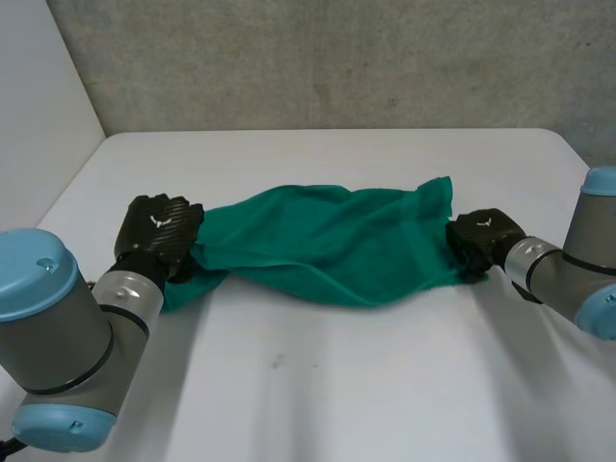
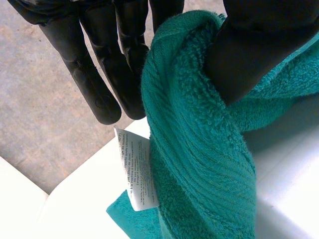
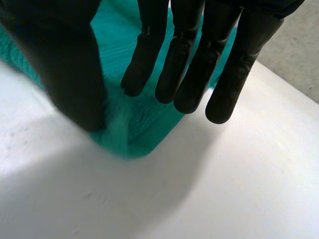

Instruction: Fold the towel.

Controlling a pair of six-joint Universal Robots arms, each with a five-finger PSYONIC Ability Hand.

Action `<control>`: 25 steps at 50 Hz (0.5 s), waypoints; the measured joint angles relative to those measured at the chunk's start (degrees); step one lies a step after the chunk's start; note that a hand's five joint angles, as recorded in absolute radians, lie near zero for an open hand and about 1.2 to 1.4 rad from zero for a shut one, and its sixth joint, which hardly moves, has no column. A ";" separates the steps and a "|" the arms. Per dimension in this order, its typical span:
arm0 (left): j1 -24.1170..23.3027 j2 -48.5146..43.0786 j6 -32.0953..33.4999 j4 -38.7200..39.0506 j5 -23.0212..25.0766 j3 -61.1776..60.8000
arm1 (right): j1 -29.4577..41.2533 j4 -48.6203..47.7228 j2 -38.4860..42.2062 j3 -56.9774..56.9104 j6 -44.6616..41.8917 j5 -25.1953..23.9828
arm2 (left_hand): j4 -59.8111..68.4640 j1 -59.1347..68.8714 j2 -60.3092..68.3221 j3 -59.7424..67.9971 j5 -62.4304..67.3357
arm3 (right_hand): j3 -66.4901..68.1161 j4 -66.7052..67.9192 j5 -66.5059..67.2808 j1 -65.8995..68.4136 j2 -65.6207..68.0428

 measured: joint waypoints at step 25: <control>0.02 -0.14 0.00 0.00 -0.14 -0.30 | 1.38 1.00 1.42 -1.53 2.20 0.63 | 0.00 0.00 0.00 0.00 0.00 | -23.87 -24.55 -3.23 -19.04 -23.41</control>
